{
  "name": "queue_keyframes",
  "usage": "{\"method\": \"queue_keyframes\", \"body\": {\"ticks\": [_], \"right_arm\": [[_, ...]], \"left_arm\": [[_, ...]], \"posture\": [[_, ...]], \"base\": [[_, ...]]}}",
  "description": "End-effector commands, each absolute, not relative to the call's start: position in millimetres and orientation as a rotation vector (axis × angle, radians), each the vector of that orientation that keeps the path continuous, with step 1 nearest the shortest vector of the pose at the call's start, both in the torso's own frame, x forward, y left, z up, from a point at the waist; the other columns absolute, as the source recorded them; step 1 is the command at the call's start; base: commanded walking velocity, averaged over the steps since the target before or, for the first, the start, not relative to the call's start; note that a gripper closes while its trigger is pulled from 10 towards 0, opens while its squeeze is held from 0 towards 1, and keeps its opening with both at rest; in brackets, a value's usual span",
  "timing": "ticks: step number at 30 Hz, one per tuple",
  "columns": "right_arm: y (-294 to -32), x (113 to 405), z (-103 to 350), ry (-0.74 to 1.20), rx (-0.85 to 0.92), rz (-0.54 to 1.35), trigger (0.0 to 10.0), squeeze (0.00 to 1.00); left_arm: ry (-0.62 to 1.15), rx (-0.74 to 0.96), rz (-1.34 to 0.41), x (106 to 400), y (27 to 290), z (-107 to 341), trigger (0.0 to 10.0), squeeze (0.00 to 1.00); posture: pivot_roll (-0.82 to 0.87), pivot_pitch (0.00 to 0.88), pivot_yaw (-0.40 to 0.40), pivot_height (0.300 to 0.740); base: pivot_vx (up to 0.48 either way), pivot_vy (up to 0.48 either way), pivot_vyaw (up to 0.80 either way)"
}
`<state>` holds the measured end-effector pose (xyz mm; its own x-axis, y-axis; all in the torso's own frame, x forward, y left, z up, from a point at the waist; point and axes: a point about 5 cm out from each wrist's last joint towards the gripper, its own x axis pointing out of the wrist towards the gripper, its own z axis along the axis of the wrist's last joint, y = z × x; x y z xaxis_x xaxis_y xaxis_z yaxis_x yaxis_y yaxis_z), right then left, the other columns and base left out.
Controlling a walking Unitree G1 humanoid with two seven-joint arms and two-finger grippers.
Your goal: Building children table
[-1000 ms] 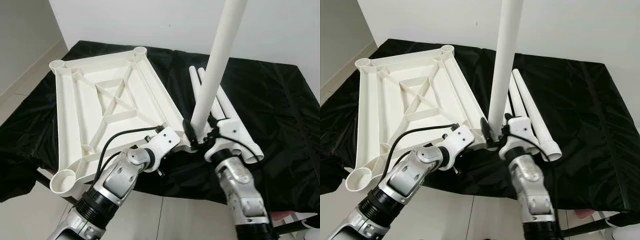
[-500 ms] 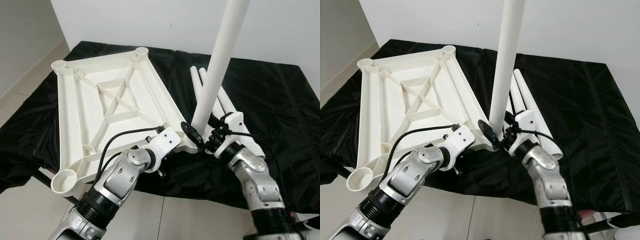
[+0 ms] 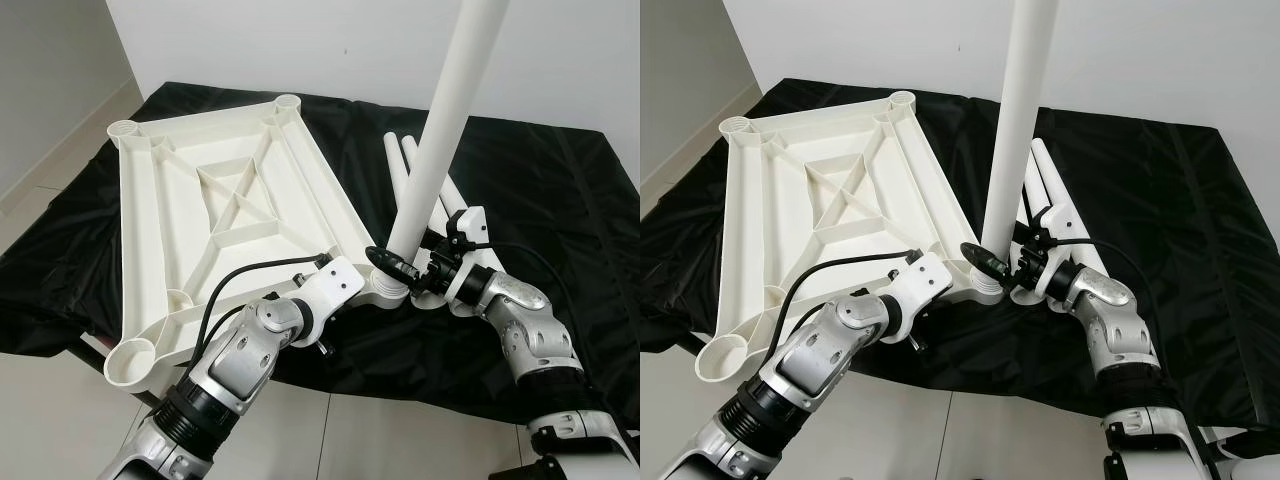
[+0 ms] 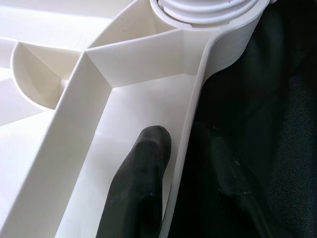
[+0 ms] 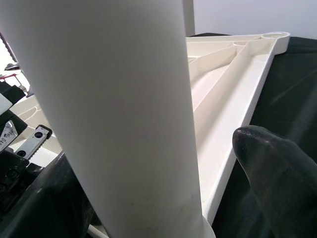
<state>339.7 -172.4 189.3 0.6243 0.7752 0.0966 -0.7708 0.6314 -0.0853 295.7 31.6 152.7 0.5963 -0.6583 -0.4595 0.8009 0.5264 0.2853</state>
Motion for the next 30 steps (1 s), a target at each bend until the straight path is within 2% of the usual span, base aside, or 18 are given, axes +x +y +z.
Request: {"method": "queue_keyframes", "body": {"ticks": [1,10,11,12,30], "right_arm": [[-176.4,341.9,191.5,-0.126,-0.05,0.889,10.0,0.0],[-175.9,344.8,193.3,-0.135,-0.062,0.942,10.0,0.0],[-176.7,345.0,193.4,-0.136,-0.054,0.945,2.4,0.0],[-177.6,345.0,193.6,-0.139,-0.05,0.945,0.0,0.0],[-175.2,328.5,199.8,-0.2,-0.023,0.94,0.0,0.0]], "left_arm": [[0.468,0.496,-0.924,286.6,37.4,123.2,10.0,0.0],[0.471,0.497,-0.921,286.7,38.8,123.4,10.0,0.0],[0.471,0.497,-0.921,286.8,38.6,123.4,10.0,0.0],[0.47,0.497,-0.921,287.0,38.4,123.5,10.0,0.0],[0.472,0.49,-0.922,286.0,37.0,123.3,10.0,0.0]], "posture": [[-0.08,0.153,0.047,0.74],[-0.08,0.159,0.049,0.74],[-0.08,0.161,0.05,0.74],[-0.08,0.159,0.05,0.74],[-0.09,0.171,0.037,0.74]], "base": [[0.0,0.0,0.0],[0.0,0.0,0.0],[0.0,0.0,0.0],[0.0,0.0,0.0],[0.0,0.0,0.0]]}}
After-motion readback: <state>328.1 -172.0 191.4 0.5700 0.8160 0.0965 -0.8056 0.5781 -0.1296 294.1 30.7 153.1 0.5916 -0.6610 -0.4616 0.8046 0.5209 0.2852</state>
